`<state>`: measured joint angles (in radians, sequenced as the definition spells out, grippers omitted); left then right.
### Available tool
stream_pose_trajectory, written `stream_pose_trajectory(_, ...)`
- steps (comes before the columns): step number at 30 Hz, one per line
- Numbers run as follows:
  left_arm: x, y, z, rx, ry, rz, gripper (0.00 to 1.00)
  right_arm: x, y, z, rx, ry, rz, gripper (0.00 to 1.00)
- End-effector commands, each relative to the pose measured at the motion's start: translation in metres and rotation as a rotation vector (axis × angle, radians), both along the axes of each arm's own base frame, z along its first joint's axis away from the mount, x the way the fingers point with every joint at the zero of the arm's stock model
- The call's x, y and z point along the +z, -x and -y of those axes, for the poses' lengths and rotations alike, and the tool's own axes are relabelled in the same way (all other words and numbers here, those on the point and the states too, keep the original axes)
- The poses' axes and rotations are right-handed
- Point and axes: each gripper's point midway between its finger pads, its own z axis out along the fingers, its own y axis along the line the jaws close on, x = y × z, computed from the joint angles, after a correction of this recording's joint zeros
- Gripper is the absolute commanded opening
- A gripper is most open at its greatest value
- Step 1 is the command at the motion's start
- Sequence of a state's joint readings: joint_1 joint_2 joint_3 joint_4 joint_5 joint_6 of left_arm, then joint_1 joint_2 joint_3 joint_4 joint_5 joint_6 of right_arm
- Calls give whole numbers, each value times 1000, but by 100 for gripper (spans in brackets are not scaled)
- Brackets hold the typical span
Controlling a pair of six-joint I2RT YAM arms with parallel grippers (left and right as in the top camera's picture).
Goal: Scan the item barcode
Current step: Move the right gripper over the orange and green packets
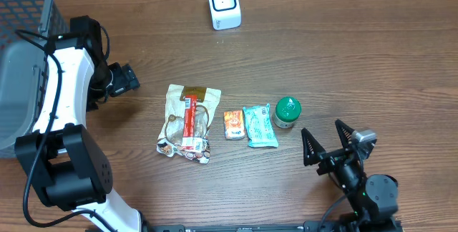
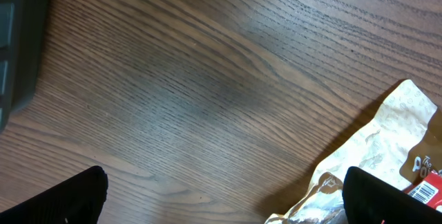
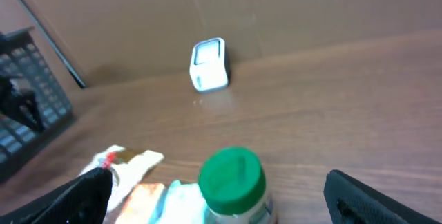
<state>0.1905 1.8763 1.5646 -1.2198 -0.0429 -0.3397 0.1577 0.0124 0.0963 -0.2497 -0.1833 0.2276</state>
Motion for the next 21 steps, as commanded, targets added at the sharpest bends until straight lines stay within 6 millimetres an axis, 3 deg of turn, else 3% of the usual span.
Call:
stream_pose_trajectory(1, 11, -2, -5, 3, -22, 29, 100, 54, 14, -1, 18, -19, 88, 100)
stream_pose_trajectory(11, 11, -2, -5, 3, -22, 29, 100, 146, 34, 0, 34, 13, 99, 100)
stream_pose_trajectory(16, 11, -2, -5, 3, -22, 29, 100, 164, 34, -5, 80, 100, -71, 100)
stream_pose_trajectory(21, 11, -2, -5, 3, -22, 28, 100, 167, 24, -10, 118, 156, -376, 100)
